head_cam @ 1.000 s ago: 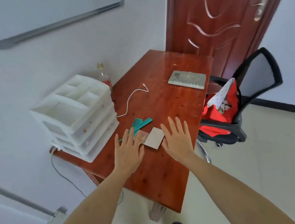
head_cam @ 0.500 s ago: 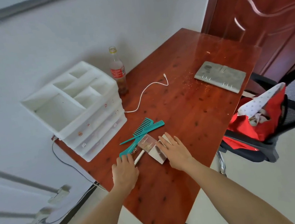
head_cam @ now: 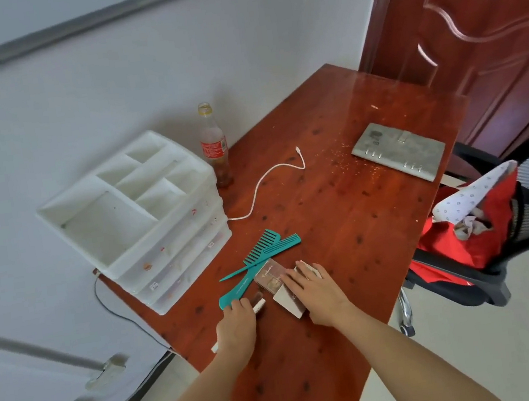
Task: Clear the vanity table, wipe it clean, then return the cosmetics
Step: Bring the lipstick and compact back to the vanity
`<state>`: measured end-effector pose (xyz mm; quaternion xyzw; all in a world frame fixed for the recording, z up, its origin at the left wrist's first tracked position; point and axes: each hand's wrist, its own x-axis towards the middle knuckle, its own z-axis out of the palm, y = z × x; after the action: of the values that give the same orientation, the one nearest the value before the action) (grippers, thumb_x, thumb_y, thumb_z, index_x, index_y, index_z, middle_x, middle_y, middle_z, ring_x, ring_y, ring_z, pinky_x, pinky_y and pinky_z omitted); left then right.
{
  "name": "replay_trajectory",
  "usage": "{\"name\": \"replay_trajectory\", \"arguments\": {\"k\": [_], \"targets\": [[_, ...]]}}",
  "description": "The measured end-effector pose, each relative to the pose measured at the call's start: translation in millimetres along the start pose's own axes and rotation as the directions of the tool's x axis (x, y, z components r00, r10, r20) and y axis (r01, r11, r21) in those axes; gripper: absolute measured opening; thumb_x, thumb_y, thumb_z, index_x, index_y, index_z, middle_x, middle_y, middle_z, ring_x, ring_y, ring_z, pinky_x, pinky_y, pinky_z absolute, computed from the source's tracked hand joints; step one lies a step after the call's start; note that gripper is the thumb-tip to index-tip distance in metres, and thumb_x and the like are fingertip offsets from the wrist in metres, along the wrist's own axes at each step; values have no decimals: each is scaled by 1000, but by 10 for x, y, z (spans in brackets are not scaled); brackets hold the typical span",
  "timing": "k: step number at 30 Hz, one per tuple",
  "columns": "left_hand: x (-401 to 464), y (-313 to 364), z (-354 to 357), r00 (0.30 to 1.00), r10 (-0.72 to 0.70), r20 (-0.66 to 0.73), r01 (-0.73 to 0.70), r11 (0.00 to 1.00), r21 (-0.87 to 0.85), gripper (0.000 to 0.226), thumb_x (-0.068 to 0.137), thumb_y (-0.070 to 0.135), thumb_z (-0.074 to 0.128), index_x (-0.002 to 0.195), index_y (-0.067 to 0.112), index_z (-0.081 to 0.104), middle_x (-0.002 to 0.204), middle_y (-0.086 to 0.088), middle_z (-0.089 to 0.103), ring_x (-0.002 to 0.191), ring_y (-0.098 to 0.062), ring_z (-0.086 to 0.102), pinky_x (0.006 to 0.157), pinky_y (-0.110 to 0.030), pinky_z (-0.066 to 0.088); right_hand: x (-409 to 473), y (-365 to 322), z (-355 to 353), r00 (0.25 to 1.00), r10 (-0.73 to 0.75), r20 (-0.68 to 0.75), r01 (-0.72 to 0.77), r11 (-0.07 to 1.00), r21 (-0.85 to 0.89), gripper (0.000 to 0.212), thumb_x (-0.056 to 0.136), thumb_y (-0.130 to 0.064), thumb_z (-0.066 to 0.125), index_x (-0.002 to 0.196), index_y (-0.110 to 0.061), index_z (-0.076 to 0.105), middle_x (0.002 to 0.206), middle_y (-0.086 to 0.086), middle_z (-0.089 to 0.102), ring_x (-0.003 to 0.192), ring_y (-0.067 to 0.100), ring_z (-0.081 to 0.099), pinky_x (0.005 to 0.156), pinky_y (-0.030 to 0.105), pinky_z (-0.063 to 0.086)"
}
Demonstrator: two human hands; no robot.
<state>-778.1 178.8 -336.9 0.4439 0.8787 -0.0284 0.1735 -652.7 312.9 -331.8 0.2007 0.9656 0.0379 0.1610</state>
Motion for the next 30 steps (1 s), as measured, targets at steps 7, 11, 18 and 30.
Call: {"name": "replay_trajectory", "arguments": {"k": [7, 11, 18, 30], "targets": [[-116, -342, -8, 995, -83, -50, 77, 992, -101, 26, 99, 22, 32, 125, 18, 39, 121, 0, 56, 94, -13, 61, 79, -26, 53, -20, 72, 2, 997, -74, -25, 71, 993, -94, 79, 80, -21, 64, 145, -7, 20, 146, 19, 27, 135, 36, 22, 114, 45, 15], [-169, -392, -78, 982, -160, -97, 143, 977, -161, 30, 100, 29, 33, 128, 21, 38, 117, 5, 59, 87, -11, 63, 77, -24, 54, -77, 192, -2, 975, -157, -158, 153, 988, -32, 80, 52, -37, 77, 122, -7, 54, 114, 16, 56, 108, 34, 54, 96, 42, 45], [-626, -610, -191, 890, -441, -115, 403, 880, -252, 18, 95, 21, 39, 112, 17, 42, 105, 0, 63, 87, -20, 64, 71, -30, 50, 158, -172, -343, 749, -452, -485, 547, 834, 67, 68, 47, -43, 69, 105, -10, 55, 97, 3, 63, 89, 18, 63, 83, 30, 53], [-3261, -1523, -14, 120, -993, -16, 829, 109, -548, 13, 91, 27, 43, 96, 16, 39, 93, -1, 62, 87, -26, 63, 61, -29, 39, 44, -3122, -1455, 365, -755, -544, 918, 390, 75, 73, 56, -31, 71, 119, -2, 48, 97, 9, 59, 83, 27, 60, 71, 36, 52]]}}
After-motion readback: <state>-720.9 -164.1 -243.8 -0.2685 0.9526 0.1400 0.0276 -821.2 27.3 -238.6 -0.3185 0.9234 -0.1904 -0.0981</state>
